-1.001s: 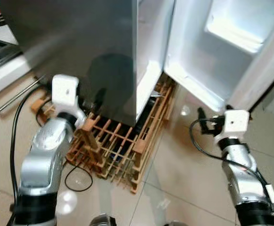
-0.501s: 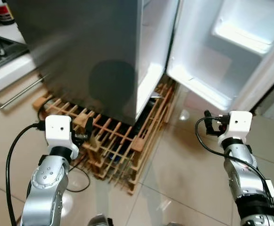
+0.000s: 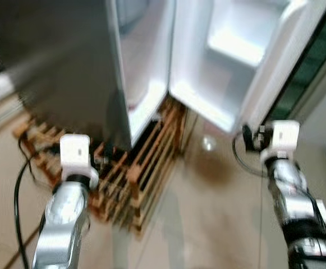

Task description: Restocking fridge

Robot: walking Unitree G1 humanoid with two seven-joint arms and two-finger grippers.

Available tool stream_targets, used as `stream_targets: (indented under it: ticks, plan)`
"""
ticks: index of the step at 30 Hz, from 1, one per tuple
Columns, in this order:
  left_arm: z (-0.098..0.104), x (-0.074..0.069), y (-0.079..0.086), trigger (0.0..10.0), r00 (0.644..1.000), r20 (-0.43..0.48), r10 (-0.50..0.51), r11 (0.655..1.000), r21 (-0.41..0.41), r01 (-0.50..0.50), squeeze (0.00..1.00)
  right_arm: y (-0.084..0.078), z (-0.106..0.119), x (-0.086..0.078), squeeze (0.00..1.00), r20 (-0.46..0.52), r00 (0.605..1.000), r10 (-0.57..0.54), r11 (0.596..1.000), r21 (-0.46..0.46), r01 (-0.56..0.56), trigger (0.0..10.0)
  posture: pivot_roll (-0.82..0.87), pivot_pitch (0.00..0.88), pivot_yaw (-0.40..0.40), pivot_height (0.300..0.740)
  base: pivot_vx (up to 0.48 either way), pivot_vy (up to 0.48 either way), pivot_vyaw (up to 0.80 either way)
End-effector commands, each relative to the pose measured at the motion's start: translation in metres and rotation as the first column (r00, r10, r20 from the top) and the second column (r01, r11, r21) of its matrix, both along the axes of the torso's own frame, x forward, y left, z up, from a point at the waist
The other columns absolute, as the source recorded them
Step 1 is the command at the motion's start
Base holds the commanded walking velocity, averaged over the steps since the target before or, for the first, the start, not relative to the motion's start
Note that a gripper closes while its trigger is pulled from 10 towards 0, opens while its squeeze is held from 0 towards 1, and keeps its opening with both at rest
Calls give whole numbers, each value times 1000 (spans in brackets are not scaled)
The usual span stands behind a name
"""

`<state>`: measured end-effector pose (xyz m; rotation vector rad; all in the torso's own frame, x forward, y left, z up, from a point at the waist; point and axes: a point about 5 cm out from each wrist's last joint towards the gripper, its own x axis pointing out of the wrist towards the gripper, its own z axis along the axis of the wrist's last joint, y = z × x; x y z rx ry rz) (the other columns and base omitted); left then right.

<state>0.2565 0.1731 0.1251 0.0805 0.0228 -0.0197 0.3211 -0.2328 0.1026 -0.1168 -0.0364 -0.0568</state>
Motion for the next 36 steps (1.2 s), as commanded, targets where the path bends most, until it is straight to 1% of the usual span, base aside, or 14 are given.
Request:
stream_targets:
  ticks: [1,5,6,8,11,15,22,23,24,26,30,33,36]
  plan:
    - [0,3,5,10000,1000,-1,22,999,30,-22,0,8,-3,3,0,-9,999,32,999,0,-32,10000,11,0,-12,731,0,0,0]
    - [2,6,4,10000,1000,11,16,1000,19,-16,0,3,-4,5,0,-13,1000,13,1000,-27,-13,10000,10,0,-10,731,0,0,0]
    - [2,6,2,10000,1000,14,10,1000,13,-10,0,-4,-4,7,0,-25,1000,-6,999,-39,5,10000,8,0,-9,731,0,0,0]
    - [2,6,1,10000,1000,16,7,1000,13,-7,0,-6,-4,8,0,-27,1000,-12,999,-46,11,10000,10,0,-8,731,0,0,0]
    - [3,6,-1,10000,1000,22,0,1000,20,0,0,-18,-1,11,0,-35,998,-52,996,-75,49,10000,13,0,-8,731,0,0,0]
    - [2,6,0,10000,1000,19,0,1000,28,0,0,-27,1,13,0,-42,995,-87,992,-98,83,10000,18,0,-11,731,0,0,0]
    - [2,5,1,10000,1000,14,1,1000,29,-2,0,-61,2,9,0,-85,972,-221,967,-148,207,10000,18,0,-1,731,0,0,0]
    - [2,6,1,10000,1000,13,-5,999,32,4,0,-71,5,8,0,-92,962,-258,958,-157,242,10000,19,0,2,731,0,0,0]
    - [2,6,1,10000,1000,13,-5,999,32,4,0,-71,5,8,0,-92,962,-258,958,-157,242,10000,19,0,2,731,0,0,0]
    - [3,7,3,10000,1000,12,-5,999,33,5,0,-81,9,7,0,-100,947,-307,944,-160,289,10000,18,0,12,731,0,0,0]
    - [5,8,4,10000,1000,12,-6,999,36,6,0,-87,14,9,0,-101,935,-340,933,-164,322,10000,22,0,16,731,0,0,0]
    - [5,7,5,10000,1000,11,-6,999,40,5,0,-88,17,11,0,-101,931,-352,928,-168,333,10000,25,2,18,731,0,0,0]
    - [6,7,6,10000,1000,11,-6,999,44,6,0,-81,19,16,0,-102,941,-322,942,-136,308,10000,34,2,13,731,0,0,0]
